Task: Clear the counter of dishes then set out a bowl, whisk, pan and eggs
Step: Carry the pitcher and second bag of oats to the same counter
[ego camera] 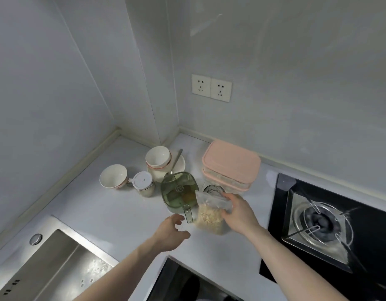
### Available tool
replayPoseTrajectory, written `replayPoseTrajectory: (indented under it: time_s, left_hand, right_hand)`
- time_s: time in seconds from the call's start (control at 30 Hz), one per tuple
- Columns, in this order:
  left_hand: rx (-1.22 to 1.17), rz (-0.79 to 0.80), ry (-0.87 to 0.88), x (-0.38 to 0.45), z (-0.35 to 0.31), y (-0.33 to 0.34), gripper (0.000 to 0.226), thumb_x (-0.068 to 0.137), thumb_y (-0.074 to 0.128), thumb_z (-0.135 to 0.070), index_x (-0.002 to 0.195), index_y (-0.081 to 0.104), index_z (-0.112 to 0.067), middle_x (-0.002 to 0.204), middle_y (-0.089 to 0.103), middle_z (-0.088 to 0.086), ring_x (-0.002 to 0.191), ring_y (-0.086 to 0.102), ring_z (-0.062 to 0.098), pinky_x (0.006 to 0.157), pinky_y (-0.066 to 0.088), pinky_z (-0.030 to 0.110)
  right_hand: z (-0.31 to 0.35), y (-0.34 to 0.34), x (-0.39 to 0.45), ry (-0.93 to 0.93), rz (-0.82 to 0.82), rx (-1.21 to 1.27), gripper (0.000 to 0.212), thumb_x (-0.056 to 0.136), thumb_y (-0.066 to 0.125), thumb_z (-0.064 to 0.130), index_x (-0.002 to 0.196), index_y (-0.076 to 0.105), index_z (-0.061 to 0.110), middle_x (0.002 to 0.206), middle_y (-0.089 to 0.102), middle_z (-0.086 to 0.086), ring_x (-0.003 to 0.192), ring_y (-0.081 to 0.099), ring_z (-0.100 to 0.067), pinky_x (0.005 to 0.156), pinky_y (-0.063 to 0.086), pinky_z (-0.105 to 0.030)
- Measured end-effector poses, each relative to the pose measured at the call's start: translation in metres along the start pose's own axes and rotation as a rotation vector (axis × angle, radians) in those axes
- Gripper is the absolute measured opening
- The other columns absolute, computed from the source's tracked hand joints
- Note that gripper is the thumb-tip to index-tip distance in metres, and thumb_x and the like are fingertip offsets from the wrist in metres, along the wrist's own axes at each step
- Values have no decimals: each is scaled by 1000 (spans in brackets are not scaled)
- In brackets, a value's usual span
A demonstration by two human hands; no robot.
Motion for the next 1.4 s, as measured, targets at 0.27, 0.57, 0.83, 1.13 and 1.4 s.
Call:
replayPoseTrajectory:
  time_s: [0.27,0.57,0.83,1.13,1.4]
  left_hand:
    - [-214,105,-78,34,15,2,69,81,75,-40,142,48,-23,131,52,-5,95,62,16,78,54,28]
    - [-683,147,-231,52,19,13,63,86,77,-31,141,50,-16,121,64,6,110,65,27,82,61,40]
    - [-936,116,-241,56,10,26,32,96,68,-29,125,60,-17,121,63,4,112,65,25,76,59,37]
    - [-938,84,-183,53,14,24,31,100,64,-25,125,52,-11,117,59,4,100,70,29,70,61,37]
    - [-599,-56,-59,46,38,-3,19,106,48,-19,109,63,-6,104,66,9,73,62,21,67,57,24]
  right_hand:
    - [7,15,-7,149,-184,5,13,88,68,24,76,70,29,75,67,16,79,66,-13,72,55,-32]
    - [0,16,-65,192,-321,150,16,87,76,29,72,70,28,67,67,11,67,62,-6,68,53,-31]
    - [-6,17,-90,232,-370,203,16,89,76,28,73,71,29,67,65,10,66,60,-8,66,50,-28]
    - [-4,24,-98,240,-374,198,18,89,75,26,71,72,30,69,67,17,68,62,-4,62,46,-19]
    - [-4,27,-102,232,-386,206,18,88,76,27,71,72,30,70,68,18,69,63,-3,62,47,-18]
Point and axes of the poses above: each hand's wrist, its own x-axis towards the middle knuckle, its own y-axis out of the palm, z = x × y, the point moved 3 cm from there along x, towards the middle knuckle
